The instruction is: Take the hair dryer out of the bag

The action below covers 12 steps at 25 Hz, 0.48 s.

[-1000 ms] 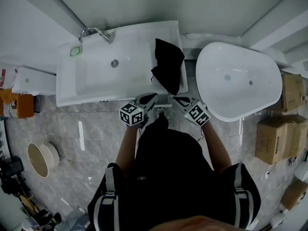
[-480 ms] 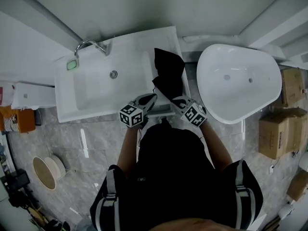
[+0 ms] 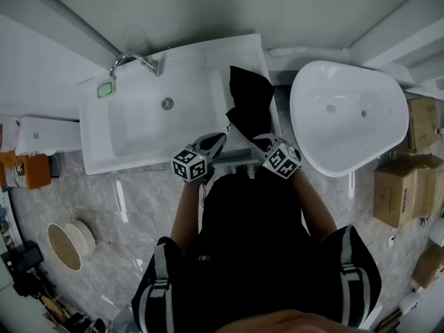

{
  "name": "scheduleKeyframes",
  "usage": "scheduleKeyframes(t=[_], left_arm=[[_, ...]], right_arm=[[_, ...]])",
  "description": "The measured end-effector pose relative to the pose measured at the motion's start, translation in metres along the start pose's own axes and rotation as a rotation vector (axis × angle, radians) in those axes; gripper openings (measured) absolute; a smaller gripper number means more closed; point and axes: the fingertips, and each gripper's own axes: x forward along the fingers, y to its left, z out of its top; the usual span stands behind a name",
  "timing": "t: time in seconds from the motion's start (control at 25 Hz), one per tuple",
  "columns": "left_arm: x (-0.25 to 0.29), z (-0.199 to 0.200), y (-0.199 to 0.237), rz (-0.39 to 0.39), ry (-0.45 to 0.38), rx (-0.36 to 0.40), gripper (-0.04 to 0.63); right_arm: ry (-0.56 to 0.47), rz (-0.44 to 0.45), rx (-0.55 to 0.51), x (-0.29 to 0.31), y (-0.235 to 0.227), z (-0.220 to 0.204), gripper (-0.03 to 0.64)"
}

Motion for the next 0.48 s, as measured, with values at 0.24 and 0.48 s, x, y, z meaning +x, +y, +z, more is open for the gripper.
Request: scheduleKeyframes(t=[0.24, 0.48], left_arm=[[-0.01, -0.002, 0.001, 0.016, 0.002, 0.005, 0.015], [-0.02, 0.004, 0.008, 0.064, -0.046, -0.005, 0.015]], right_arm=[[0.026, -0.067, -0.009, 0.007, -0.008, 0.005, 0.06], [0.15, -0.19, -0.126, 0.025, -0.028, -0.002, 0.23]])
